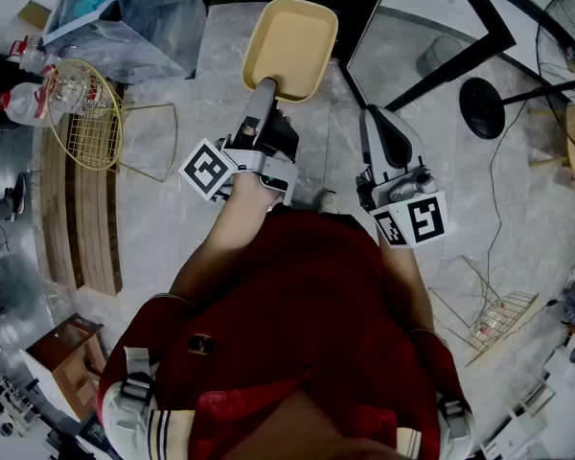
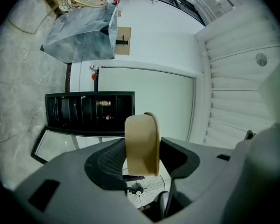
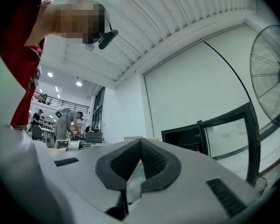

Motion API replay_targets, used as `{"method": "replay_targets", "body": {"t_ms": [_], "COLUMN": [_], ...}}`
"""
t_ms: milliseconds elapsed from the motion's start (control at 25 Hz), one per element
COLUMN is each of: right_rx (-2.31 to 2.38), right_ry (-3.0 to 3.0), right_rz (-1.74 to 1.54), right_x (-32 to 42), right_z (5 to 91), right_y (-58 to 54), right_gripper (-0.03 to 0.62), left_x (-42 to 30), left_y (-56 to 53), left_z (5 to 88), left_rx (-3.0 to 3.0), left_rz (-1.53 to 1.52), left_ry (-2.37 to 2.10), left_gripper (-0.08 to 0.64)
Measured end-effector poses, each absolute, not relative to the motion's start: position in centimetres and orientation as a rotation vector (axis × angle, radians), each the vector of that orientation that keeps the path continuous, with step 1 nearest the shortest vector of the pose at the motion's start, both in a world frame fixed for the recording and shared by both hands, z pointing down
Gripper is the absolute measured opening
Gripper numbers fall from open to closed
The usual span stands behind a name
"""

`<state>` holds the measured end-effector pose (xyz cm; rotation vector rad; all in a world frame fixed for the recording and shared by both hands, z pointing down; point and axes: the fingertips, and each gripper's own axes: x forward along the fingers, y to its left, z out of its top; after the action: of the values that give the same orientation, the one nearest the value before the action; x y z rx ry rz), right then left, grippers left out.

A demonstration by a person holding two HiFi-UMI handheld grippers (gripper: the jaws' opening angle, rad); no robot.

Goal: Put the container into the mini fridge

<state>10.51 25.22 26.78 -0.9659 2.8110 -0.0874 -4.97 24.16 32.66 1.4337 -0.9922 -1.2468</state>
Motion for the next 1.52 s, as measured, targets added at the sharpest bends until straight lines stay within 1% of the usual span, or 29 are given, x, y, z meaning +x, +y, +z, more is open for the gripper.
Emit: {"method": "replay_targets", "body": {"t_ms": [720, 1040, 1520], "right_rx": [-1.008, -1.056, -1.099], "right_ry": [2.786, 2.802, 2.828], "right_rz": [-0.081, -0.071, -0.065], "right_x": [9.6, 2.4, 1.6], "right_z": [27.1, 27.7, 28.2], "right_y": [25.5, 25.3, 24.4], "right_gripper": [-0.002, -0.002, -0.002], "left_x": [-5.0, -11.4, -11.9], "left_y": [24.0, 23.2, 22.0], "left_z": [33.0, 33.5, 34.6], "left_rx": [1.445, 1.444, 1.422], "left_rz": [-1.226, -1.212, -1.201], "left_ry": [-0.956, -0.904, -0.875], "left_gripper": [0.229, 0.229, 0.229]}}
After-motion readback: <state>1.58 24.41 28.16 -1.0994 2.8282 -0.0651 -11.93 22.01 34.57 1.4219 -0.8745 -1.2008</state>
